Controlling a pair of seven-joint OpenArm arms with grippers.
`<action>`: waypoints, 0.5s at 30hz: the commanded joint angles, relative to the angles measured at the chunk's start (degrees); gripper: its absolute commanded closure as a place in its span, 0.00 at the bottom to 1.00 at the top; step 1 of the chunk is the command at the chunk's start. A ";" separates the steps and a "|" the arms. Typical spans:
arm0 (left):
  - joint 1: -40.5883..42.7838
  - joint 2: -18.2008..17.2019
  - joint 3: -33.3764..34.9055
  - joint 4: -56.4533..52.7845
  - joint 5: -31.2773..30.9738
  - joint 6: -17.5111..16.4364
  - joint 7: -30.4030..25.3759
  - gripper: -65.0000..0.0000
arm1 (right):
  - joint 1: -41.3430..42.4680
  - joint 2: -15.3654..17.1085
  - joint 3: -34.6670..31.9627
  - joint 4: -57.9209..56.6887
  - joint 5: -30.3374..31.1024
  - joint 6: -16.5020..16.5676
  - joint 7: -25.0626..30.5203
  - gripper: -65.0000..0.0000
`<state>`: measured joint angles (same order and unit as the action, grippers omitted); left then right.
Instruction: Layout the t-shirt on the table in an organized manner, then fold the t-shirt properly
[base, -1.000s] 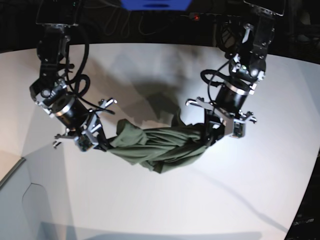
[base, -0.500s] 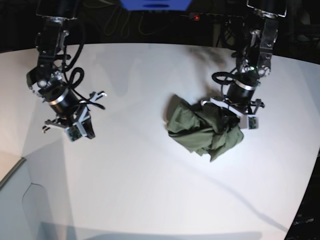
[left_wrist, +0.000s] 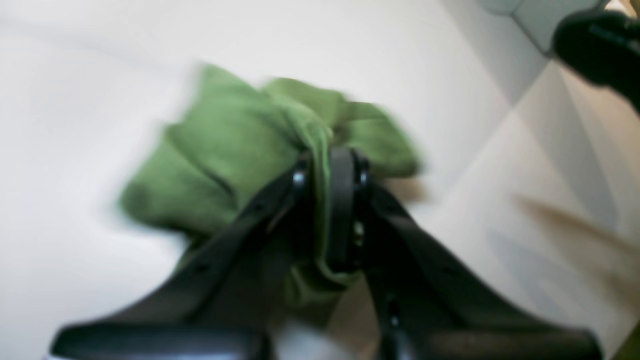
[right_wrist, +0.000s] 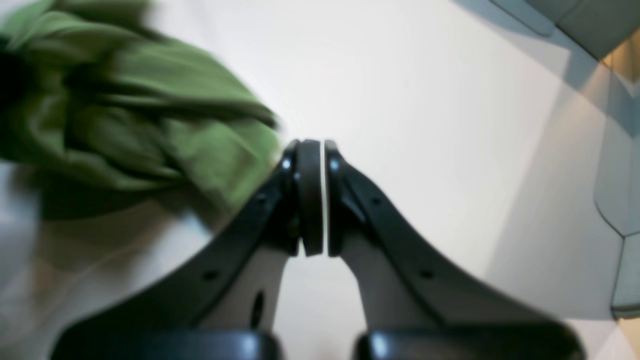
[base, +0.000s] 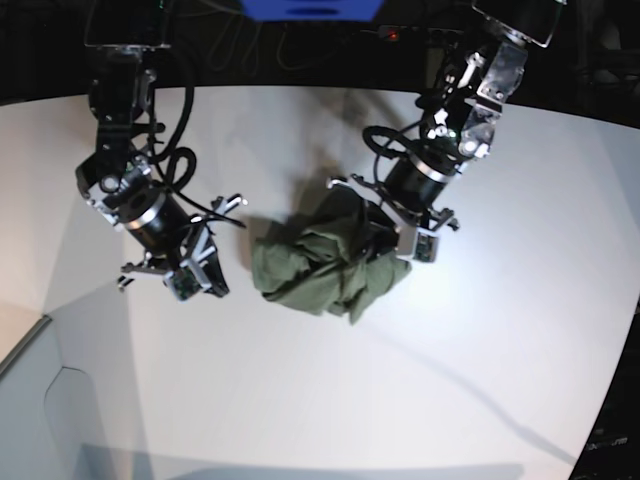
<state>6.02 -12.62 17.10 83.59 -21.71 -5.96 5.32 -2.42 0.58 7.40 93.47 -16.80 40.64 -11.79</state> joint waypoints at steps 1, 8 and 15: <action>0.00 -0.52 -0.09 0.94 -0.13 -0.07 -1.59 0.99 | 1.05 0.52 -0.67 1.52 0.67 -0.64 1.64 1.00; 2.37 -4.30 0.00 0.85 -0.66 -0.07 -1.59 0.99 | 2.02 3.33 -8.06 1.25 0.58 -0.64 1.64 0.92; 3.43 -7.55 0.00 0.50 -0.75 -0.07 -1.59 0.99 | 2.72 4.04 -16.15 -1.03 0.58 -0.64 1.64 0.61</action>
<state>9.82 -19.77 17.34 83.40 -22.17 -5.85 4.91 -0.67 4.60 -8.97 91.59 -16.80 40.64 -11.35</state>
